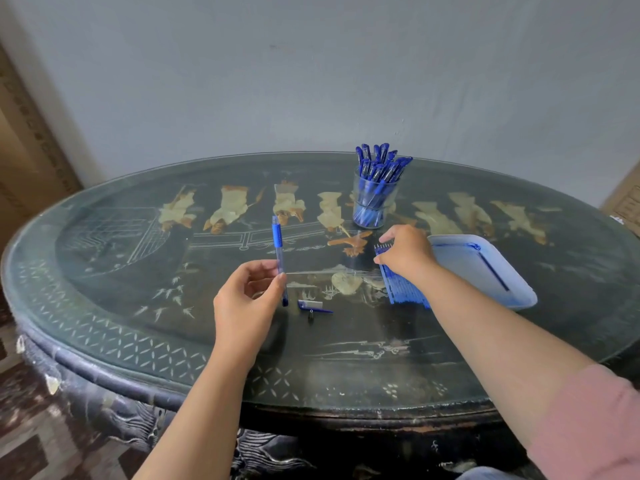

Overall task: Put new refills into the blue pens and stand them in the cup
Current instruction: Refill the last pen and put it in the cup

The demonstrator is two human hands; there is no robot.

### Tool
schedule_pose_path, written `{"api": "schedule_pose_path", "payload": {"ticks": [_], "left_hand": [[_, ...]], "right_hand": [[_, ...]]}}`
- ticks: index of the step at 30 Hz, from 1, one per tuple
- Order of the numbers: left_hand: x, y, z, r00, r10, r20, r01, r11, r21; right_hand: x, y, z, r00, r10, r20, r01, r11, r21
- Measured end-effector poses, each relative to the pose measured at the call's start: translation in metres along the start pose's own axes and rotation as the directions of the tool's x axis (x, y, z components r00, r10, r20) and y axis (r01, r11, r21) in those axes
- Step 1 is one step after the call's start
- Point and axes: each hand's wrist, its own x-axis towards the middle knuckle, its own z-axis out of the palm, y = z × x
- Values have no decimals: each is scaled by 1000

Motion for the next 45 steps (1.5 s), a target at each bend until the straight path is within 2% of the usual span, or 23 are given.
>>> {"api": "schedule_pose_path", "payload": {"ticks": [26, 31, 33, 35, 37, 39, 45], "left_hand": [[0, 0, 0, 1000, -18, 3, 18, 1000, -9], [0, -1, -1, 1000, -19, 3, 19, 1000, -19], [0, -1, -1, 1000, -18, 3, 18, 1000, -25], [0, -1, -1, 1000, -16, 1, 16, 1000, -23], [0, -1, -1, 1000, -10, 3, 10, 1000, -15], [-1, -1, -1, 1000, -5, 3, 5, 1000, -12], [-2, 0, -1, 1000, 1, 14, -1, 1000, -7]], "right_hand": [[-3, 3, 8, 995, -37, -88, 42, 997, 59], [-5, 11, -2, 982, -20, -185, 45, 990, 132], [-9, 23, -18, 960, -12, -279, 36, 996, 78], [-16, 40, -36, 937, -6, -348, -25, 996, -86], [-25, 58, -50, 936, 52, -348, -152, 951, -267], [-32, 73, -57, 940, 137, -312, -253, 894, -369], [-36, 91, -61, 938, 228, -263, -325, 842, -431]]}}
